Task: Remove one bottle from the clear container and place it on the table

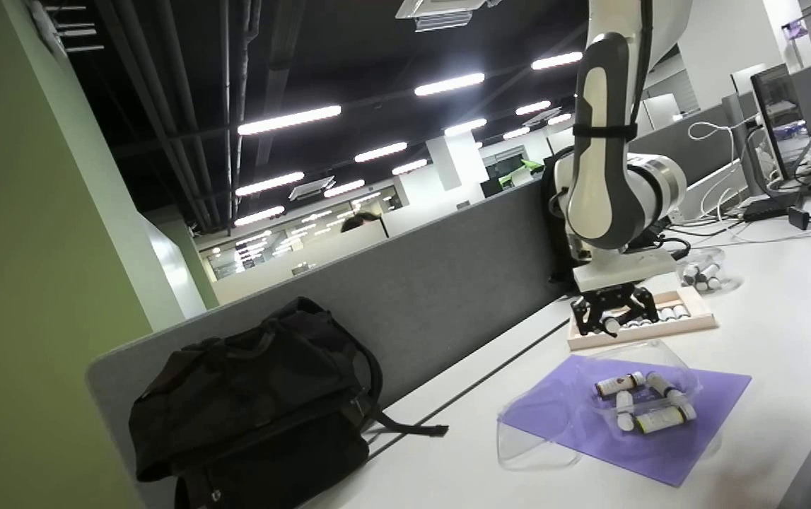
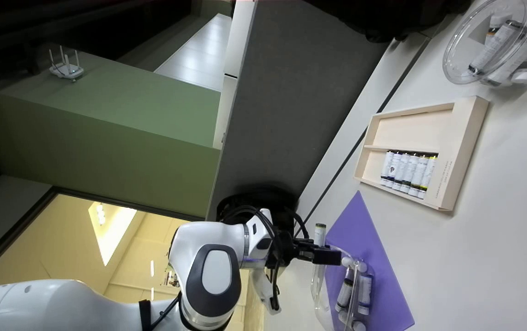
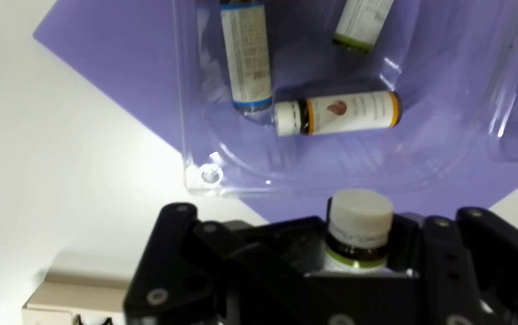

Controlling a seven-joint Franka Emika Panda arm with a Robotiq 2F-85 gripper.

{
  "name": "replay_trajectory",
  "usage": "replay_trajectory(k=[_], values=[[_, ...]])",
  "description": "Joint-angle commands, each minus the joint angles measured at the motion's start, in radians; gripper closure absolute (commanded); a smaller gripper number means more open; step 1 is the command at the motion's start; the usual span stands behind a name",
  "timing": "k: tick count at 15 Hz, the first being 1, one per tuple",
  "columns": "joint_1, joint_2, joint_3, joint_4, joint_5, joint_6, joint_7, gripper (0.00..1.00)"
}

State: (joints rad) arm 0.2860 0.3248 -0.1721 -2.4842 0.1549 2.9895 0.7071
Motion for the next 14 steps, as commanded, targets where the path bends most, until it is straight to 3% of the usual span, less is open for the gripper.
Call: replay_trajectory(k=[1, 5, 14], values=[[0.003, 0.027, -0.063, -0.017, -0.019, 0.075, 0.020, 0.95], [0.005, 0.057, -0.107, -0.047, 0.003, 0.074, 0.000, 0.95], [-0.037, 0.144, -0.075, -0.085, 0.058, 0.106, -0.029, 0.95]])
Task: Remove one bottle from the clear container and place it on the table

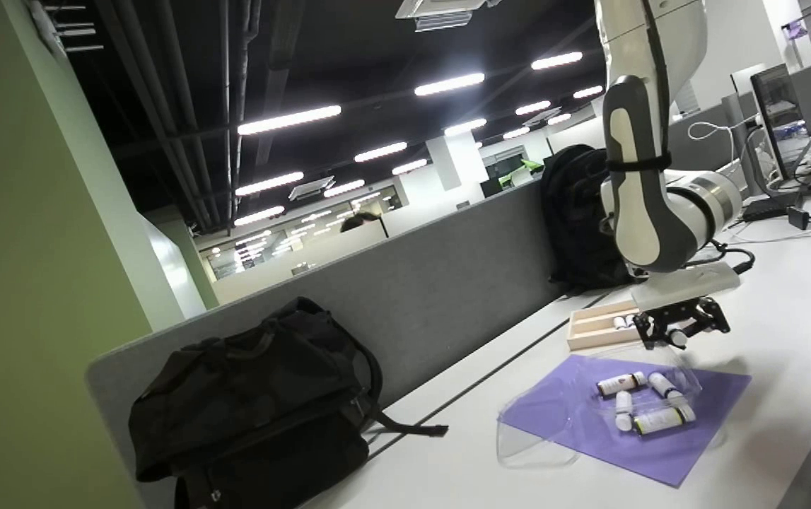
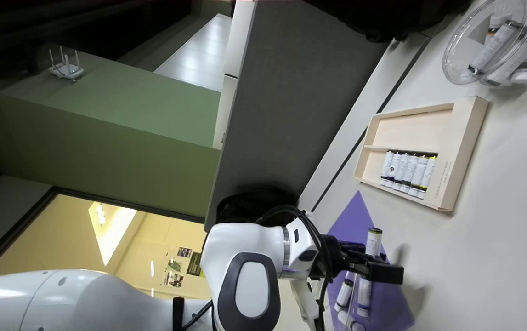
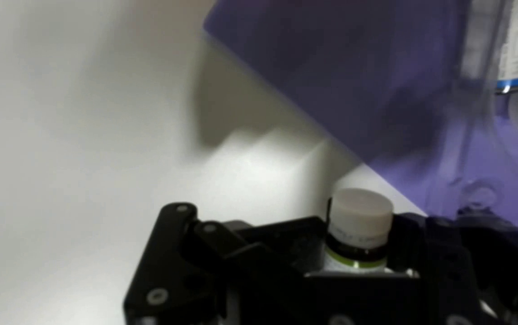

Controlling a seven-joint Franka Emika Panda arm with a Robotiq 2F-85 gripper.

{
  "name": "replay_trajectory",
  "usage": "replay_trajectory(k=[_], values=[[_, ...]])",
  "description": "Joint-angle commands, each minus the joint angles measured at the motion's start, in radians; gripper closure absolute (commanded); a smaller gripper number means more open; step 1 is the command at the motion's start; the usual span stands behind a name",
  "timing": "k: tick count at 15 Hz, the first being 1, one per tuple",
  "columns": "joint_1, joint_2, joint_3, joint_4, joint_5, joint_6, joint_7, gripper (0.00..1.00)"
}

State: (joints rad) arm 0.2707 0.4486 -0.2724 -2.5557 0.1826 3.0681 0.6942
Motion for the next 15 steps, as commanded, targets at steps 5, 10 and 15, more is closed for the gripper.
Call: replay_trajectory(k=[5, 10, 15], values=[[-0.048, 0.073, 0.068, -0.010, 0.090, 0.054, -0.042, 0.95], [-0.058, 0.073, 0.081, -0.008, 0.139, 0.063, -0.064, 0.50], [-0.049, 0.027, 0.070, -0.017, 0.154, 0.051, -0.068, 0.19]])
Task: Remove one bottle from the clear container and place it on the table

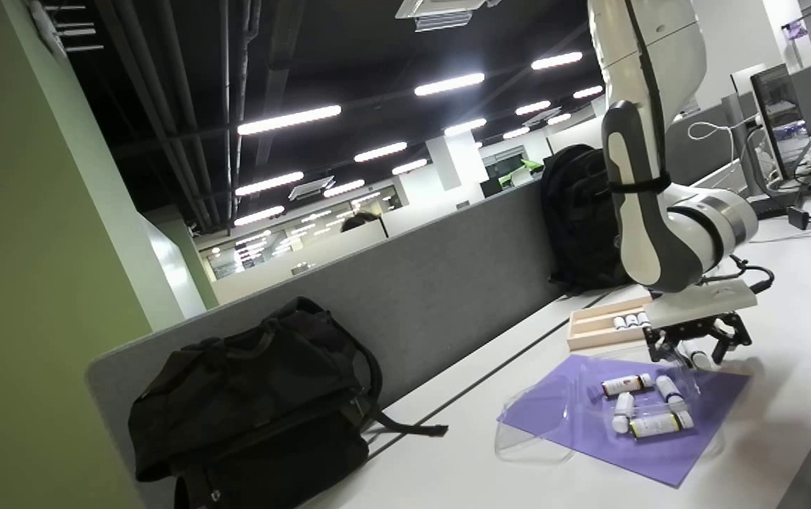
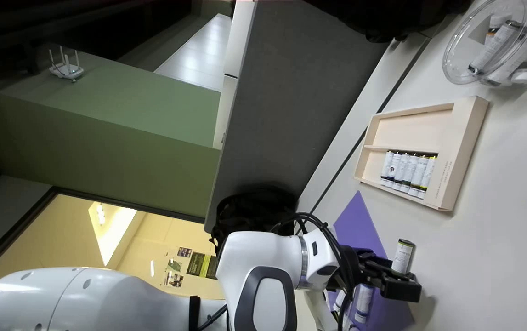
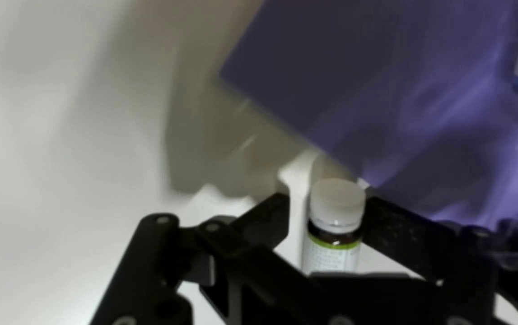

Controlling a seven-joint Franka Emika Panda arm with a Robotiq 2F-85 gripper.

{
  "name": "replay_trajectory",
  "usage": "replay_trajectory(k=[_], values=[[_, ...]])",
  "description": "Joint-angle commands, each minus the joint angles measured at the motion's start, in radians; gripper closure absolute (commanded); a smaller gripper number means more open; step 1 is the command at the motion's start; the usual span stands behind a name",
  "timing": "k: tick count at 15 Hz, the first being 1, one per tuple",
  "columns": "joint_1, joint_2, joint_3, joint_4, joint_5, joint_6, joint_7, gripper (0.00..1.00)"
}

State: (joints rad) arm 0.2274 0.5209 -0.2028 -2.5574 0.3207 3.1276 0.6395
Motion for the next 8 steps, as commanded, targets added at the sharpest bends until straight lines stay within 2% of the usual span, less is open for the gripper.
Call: replay_trajectory(k=[1, 3, 4, 5, 7, 8], values=[[0.006, -0.065, -0.012, -0.021, 0.015, -0.007, -0.012, 0.14], [0.042, -0.113, -0.053, -0.039, 0.007, -0.020, -0.010, 0.03], [0.053, -0.143, -0.067, -0.051, 0.005, -0.023, -0.010, 0.01], [0.018, -0.059, -0.030, -0.005, 0.012, -0.001, -0.015, 0.15], [0.033, -0.095, -0.047, -0.016, 0.007, -0.006, -0.014, 0.02], [0.036, -0.107, -0.050, -0.022, 0.005, -0.008, -0.013, 0.01]])
